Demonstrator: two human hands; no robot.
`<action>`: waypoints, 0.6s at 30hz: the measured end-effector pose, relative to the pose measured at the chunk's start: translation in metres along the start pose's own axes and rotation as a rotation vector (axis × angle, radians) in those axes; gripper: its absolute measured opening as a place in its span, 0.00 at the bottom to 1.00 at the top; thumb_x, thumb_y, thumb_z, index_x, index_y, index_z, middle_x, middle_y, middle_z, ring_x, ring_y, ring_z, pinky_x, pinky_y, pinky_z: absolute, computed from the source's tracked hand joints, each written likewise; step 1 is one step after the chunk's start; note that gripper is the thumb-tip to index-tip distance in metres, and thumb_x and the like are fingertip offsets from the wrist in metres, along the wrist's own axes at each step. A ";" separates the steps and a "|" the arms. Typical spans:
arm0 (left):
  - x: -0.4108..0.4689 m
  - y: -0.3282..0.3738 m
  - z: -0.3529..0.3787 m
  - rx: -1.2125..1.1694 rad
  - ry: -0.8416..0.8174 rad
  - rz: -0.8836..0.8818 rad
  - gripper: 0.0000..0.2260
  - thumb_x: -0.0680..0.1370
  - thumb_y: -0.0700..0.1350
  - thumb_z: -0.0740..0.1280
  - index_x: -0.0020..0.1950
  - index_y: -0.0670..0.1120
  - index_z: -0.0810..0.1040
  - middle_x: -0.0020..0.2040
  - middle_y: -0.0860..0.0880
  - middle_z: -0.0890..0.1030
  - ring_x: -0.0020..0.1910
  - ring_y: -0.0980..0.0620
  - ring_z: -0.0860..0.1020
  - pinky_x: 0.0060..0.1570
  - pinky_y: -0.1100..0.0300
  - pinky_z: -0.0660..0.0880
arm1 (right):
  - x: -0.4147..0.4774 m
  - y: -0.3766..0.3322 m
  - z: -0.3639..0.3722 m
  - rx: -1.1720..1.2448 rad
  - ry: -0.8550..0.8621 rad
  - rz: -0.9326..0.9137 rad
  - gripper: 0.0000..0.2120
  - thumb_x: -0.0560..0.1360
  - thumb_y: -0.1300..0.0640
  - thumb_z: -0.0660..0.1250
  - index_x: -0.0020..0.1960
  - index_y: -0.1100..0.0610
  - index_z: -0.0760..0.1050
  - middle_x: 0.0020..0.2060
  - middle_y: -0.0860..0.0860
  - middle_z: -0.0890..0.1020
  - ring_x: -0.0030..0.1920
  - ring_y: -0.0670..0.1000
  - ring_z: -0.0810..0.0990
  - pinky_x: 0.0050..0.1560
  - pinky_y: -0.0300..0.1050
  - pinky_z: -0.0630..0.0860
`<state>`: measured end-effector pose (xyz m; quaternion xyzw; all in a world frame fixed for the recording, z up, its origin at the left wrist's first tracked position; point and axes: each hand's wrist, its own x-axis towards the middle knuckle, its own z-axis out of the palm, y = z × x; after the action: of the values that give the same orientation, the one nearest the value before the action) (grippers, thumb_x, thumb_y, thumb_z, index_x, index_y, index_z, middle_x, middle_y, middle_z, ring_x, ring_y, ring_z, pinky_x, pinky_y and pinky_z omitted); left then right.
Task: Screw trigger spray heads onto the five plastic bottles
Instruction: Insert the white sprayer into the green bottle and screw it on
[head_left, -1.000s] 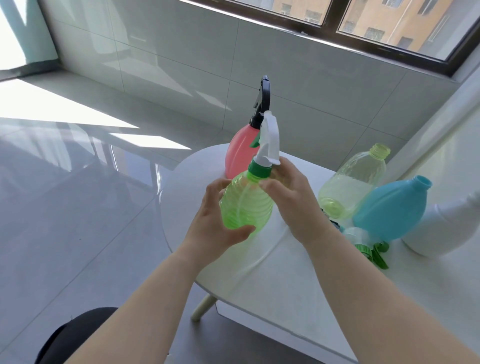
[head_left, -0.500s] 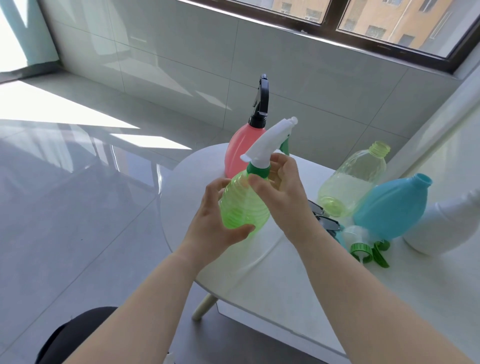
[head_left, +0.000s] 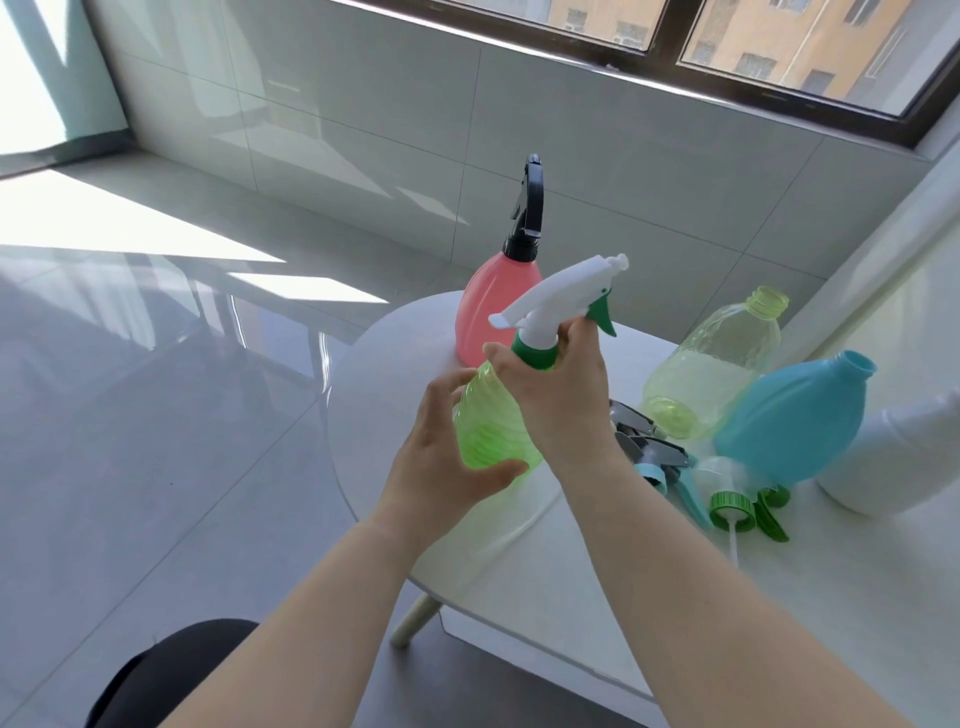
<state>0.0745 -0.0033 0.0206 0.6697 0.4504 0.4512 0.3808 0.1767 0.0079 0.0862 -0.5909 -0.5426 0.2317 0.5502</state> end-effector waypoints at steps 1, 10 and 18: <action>0.000 0.000 0.000 0.000 0.000 0.005 0.34 0.62 0.46 0.76 0.51 0.70 0.56 0.51 0.70 0.64 0.55 0.60 0.68 0.50 0.61 0.66 | 0.000 0.000 0.001 0.003 0.004 0.000 0.17 0.66 0.57 0.71 0.45 0.54 0.63 0.34 0.41 0.69 0.32 0.25 0.68 0.34 0.19 0.64; 0.001 0.002 -0.004 -0.024 0.009 -0.008 0.32 0.62 0.45 0.76 0.49 0.69 0.58 0.49 0.70 0.64 0.54 0.56 0.69 0.50 0.59 0.67 | -0.006 0.002 -0.022 0.236 -0.222 -0.006 0.11 0.71 0.62 0.65 0.43 0.45 0.73 0.40 0.43 0.79 0.43 0.42 0.78 0.46 0.31 0.72; 0.001 -0.002 0.000 -0.001 0.039 0.025 0.33 0.61 0.46 0.77 0.51 0.67 0.58 0.54 0.61 0.67 0.56 0.58 0.68 0.51 0.59 0.68 | -0.007 0.002 -0.002 0.114 -0.020 0.002 0.17 0.66 0.57 0.71 0.39 0.45 0.62 0.38 0.39 0.70 0.40 0.35 0.70 0.36 0.20 0.64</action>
<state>0.0742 -0.0019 0.0190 0.6661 0.4492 0.4692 0.3665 0.1774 0.0013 0.0824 -0.5568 -0.5334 0.2689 0.5772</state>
